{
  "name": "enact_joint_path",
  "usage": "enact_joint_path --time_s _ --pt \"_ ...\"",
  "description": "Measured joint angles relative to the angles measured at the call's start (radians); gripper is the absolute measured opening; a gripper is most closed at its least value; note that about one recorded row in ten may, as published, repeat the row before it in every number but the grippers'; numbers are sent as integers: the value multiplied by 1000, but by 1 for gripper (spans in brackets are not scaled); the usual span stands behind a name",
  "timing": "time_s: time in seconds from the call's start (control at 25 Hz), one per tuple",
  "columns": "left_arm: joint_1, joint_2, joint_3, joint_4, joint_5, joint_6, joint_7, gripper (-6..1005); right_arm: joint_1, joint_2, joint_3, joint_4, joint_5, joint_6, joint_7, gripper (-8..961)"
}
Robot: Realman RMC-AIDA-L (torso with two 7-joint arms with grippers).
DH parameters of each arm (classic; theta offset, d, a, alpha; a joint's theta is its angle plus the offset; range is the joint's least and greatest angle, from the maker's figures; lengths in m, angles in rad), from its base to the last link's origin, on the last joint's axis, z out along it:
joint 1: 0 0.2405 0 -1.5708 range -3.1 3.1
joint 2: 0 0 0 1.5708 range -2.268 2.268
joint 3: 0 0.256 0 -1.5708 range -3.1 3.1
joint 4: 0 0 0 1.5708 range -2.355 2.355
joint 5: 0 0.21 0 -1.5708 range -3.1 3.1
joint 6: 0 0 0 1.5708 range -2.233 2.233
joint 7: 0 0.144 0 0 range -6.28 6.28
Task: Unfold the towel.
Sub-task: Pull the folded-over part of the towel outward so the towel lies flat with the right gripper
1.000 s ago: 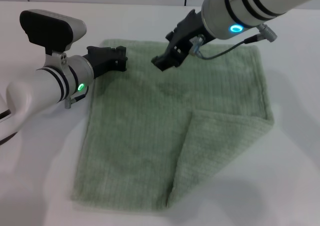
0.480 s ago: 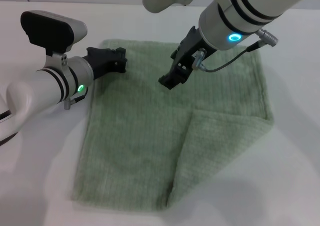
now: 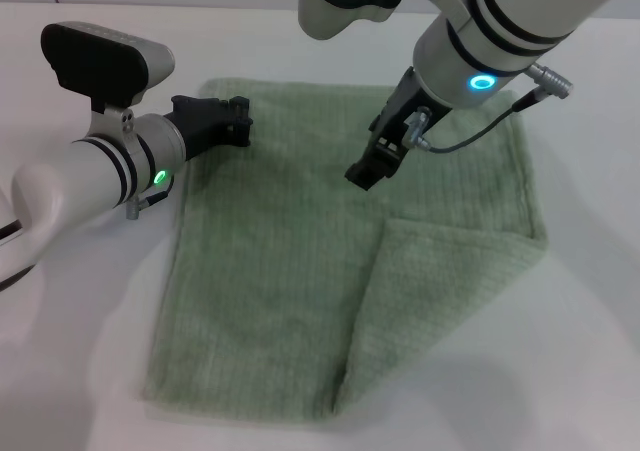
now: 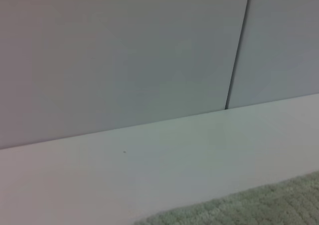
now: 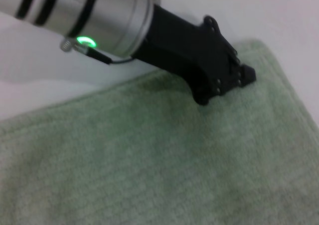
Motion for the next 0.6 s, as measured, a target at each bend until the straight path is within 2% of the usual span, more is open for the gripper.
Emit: enact_joint_path --time_s 0.6 --pt "0 3 -7 1 0 -10 19 -2 -24 1 1 21 -34 24 49 618"
